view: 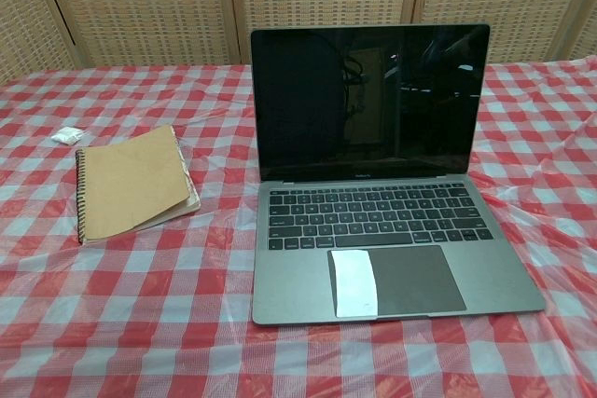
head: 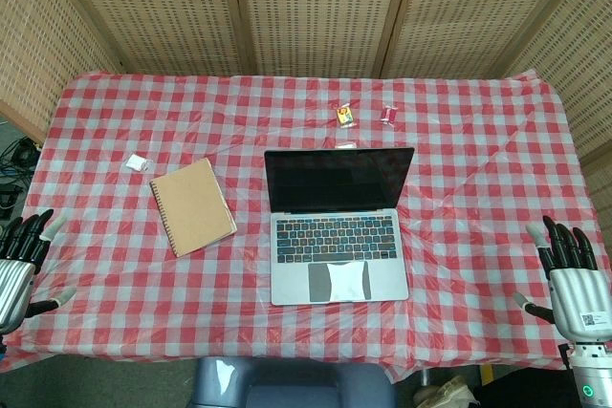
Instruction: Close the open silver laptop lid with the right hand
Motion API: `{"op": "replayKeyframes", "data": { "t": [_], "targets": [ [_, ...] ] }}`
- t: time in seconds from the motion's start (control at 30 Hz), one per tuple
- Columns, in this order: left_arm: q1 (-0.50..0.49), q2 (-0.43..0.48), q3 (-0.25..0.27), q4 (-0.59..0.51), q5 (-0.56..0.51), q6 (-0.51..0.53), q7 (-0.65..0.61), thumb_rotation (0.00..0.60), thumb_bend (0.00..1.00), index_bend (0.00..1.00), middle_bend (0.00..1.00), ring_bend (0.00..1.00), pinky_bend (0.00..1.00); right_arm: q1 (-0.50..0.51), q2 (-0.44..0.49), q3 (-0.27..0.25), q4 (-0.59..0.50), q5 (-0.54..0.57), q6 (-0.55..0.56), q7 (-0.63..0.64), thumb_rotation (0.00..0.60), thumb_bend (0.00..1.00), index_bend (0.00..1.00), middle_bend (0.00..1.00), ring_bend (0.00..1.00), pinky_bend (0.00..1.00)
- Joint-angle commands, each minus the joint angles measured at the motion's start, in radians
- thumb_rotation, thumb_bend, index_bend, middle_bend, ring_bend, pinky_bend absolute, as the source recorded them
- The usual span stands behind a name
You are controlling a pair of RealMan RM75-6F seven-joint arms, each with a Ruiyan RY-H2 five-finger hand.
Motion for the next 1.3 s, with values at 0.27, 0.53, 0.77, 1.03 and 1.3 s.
{"op": "replayKeyframes", "data": {
  "t": [0.27, 0.53, 0.77, 1.03, 1.3],
  "targets": [
    [-0.006, -0.018, -0.009, 0.016, -0.005, -0.005, -0.003, 0.600, 0.00, 0.00, 0.00, 0.00, 0.00, 0.037, -0.002, 0.021, 0.009, 0.039, -0.071, 0.052, 0.600, 0.03, 0.00, 0.00, 0.00, 0.00],
    [-0.036, -0.036, -0.030, 0.043, -0.051, -0.062, -0.012, 0.600, 0.00, 0.00, 0.00, 0.00, 0.00, 0.280, 0.095, 0.217, -0.063, 0.186, -0.336, 0.076, 0.600, 0.94, 0.00, 0.00, 0.00, 0.00],
    [-0.054, -0.049, -0.052, 0.053, -0.097, -0.095, 0.004, 0.600, 0.00, 0.00, 0.00, 0.00, 0.00, 0.536, 0.099, 0.374, -0.065, 0.432, -0.642, 0.103, 0.600, 1.00, 0.08, 0.06, 0.00, 0.03],
    [-0.069, -0.062, -0.071, 0.068, -0.151, -0.129, 0.017, 0.600, 0.00, 0.00, 0.00, 0.00, 0.00, 0.782, 0.058, 0.385, 0.030, 0.723, -0.912, 0.057, 0.600, 1.00, 0.18, 0.19, 0.11, 0.17],
    [-0.083, -0.073, -0.079, 0.084, -0.190, -0.165, 0.030, 0.600, 0.00, 0.00, 0.00, 0.00, 0.00, 0.978, -0.035, 0.282, 0.124, 0.957, -0.978, -0.046, 0.600, 1.00, 0.26, 0.28, 0.20, 0.26]
  ]
}}
